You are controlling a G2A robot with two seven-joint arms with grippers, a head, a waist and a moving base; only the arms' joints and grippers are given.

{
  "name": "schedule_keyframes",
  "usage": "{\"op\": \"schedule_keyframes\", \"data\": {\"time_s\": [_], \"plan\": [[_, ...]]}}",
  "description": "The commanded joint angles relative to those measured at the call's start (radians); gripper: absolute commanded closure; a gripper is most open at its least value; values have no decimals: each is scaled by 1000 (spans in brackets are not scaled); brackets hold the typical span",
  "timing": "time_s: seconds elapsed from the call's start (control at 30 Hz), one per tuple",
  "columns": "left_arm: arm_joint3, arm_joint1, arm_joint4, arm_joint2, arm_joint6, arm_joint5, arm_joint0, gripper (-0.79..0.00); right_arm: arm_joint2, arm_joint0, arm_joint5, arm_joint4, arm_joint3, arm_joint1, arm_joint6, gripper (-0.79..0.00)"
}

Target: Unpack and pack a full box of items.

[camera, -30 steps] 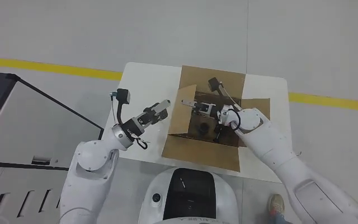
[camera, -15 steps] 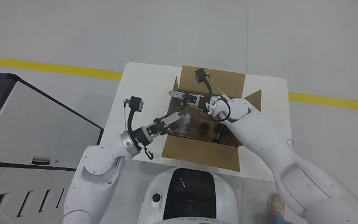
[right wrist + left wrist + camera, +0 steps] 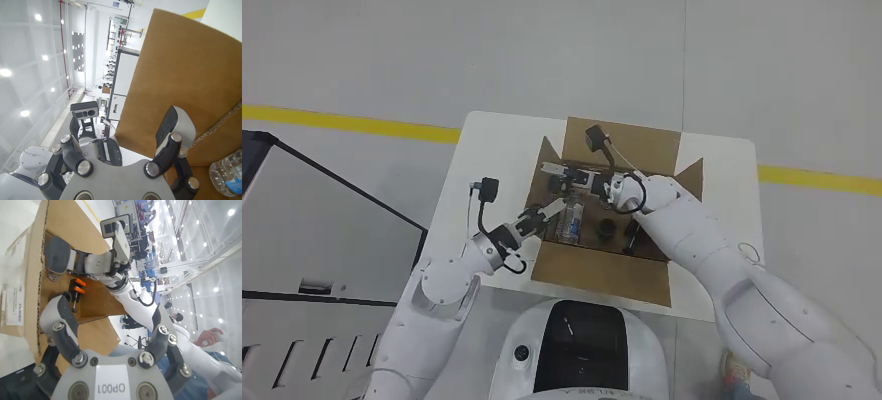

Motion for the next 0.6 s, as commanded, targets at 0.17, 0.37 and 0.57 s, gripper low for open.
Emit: {"op": "schedule_keyframes", "data": {"time_s": [0.17, 0.37, 0.57], "plan": [[60, 2, 46, 12, 39, 11, -41, -785, 65, -12, -74, -30, 19, 34, 4, -785], [70, 6, 121, 44, 38, -10, -65, -785, 183, -69, -138, -66, -36, 115, -10, -785], [63, 8, 120, 76, 7, -25, -73, -785, 393, -236, -158, -97, -218, 242, 5, -785]]}}
